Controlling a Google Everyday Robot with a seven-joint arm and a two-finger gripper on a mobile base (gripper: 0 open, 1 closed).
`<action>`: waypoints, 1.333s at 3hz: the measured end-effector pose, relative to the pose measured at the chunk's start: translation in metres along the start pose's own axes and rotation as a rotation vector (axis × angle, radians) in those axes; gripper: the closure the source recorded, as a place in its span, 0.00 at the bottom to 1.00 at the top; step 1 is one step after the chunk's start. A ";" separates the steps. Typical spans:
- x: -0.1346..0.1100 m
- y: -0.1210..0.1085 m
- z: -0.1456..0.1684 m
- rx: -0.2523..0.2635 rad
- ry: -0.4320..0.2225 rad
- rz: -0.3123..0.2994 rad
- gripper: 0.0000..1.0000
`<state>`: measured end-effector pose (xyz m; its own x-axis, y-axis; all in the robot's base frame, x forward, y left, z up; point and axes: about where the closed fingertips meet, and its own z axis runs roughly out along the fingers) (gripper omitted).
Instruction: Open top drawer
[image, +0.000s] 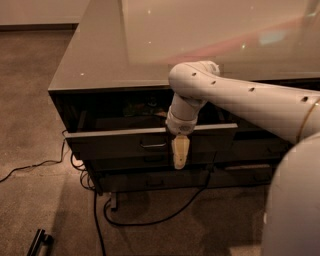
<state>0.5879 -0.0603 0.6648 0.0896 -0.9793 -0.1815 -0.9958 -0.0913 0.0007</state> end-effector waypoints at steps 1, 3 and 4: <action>0.008 -0.012 0.013 -0.025 0.024 0.011 0.17; 0.017 -0.002 0.017 -0.036 0.035 0.038 0.62; 0.027 0.018 0.022 -0.048 0.045 0.076 0.86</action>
Offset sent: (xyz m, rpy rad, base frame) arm -0.0028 -0.0305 -0.0582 -0.0896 0.1183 -0.0519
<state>0.5719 -0.0849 0.6386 0.0159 -0.9908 -0.1348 -0.9979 -0.0242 0.0604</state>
